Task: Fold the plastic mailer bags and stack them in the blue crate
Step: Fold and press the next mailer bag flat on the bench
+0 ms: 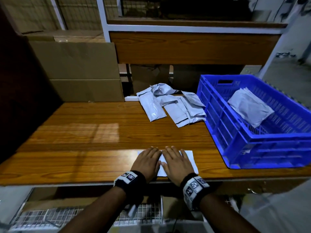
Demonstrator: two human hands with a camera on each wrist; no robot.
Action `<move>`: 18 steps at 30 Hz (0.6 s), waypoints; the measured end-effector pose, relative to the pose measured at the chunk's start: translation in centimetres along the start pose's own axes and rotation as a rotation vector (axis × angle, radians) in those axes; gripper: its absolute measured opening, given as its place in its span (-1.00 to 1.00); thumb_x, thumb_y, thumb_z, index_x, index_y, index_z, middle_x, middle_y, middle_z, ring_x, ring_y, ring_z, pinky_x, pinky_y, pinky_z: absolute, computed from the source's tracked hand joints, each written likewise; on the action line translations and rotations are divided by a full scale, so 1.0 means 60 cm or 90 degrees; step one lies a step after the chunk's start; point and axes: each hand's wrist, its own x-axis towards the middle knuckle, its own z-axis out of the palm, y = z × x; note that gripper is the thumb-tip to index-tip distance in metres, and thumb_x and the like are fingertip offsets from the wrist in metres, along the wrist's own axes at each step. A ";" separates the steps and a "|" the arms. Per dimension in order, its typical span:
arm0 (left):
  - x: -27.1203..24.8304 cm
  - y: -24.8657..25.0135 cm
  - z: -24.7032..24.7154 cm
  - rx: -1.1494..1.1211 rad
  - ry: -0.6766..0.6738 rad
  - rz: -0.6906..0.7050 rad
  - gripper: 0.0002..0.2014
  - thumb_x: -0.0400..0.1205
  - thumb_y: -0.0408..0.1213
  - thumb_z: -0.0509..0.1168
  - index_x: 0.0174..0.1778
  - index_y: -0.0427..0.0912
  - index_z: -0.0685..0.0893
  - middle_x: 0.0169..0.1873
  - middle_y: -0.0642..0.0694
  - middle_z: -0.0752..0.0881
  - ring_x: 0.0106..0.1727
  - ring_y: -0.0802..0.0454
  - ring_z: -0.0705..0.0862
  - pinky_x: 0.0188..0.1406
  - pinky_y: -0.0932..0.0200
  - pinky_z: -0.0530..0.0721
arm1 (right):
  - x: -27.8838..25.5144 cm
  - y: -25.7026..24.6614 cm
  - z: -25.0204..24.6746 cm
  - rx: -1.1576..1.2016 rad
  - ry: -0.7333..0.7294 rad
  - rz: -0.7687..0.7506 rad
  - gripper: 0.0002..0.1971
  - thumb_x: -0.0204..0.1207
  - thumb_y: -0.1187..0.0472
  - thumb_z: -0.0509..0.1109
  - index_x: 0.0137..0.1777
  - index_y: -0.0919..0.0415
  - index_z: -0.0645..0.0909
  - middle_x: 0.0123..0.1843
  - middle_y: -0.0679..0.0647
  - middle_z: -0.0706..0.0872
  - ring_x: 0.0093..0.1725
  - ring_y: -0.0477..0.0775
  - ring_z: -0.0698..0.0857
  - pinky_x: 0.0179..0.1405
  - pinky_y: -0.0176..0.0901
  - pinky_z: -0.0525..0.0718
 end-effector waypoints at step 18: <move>-0.009 0.006 0.037 0.043 -0.048 -0.058 -0.33 0.64 0.08 -0.29 0.66 -0.08 0.21 0.66 -0.07 0.23 0.68 -0.08 0.10 0.65 -0.03 -0.01 | -0.007 -0.008 0.051 0.032 0.075 0.024 -0.47 0.61 -0.03 0.08 0.52 0.14 0.48 0.54 0.10 0.53 0.58 0.21 0.39 0.56 0.32 0.21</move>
